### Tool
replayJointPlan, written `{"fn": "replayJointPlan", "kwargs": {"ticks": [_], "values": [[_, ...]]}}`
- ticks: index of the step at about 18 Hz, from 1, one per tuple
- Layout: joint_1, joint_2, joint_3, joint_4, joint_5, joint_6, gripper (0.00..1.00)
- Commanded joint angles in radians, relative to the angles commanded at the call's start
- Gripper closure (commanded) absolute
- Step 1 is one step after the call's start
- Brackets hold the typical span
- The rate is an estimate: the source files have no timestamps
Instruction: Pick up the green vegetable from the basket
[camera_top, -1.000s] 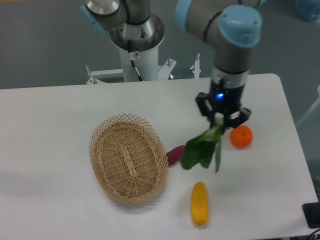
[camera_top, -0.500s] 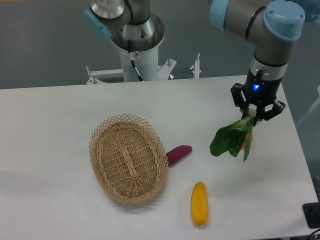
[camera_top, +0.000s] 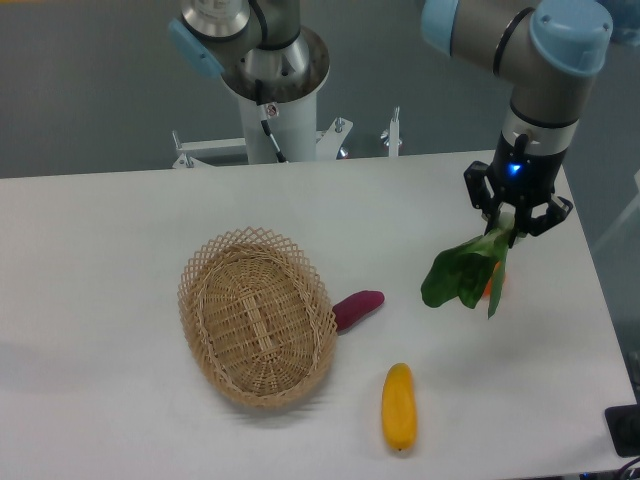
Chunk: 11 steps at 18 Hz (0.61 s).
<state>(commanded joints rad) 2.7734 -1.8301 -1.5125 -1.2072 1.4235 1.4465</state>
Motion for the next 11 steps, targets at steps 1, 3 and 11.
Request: {"fn": "replayJointPlan", "kwargs": {"ticks": [1,3,11], "values": [[-0.002,-0.002,0.0,0.002,0.0,-0.002,0.63],[-0.003,-0.002,0.0,0.002,0.0,-0.002,0.63],[-0.006,0.0,-0.002,0.002,0.0,-0.005,0.63]]}}
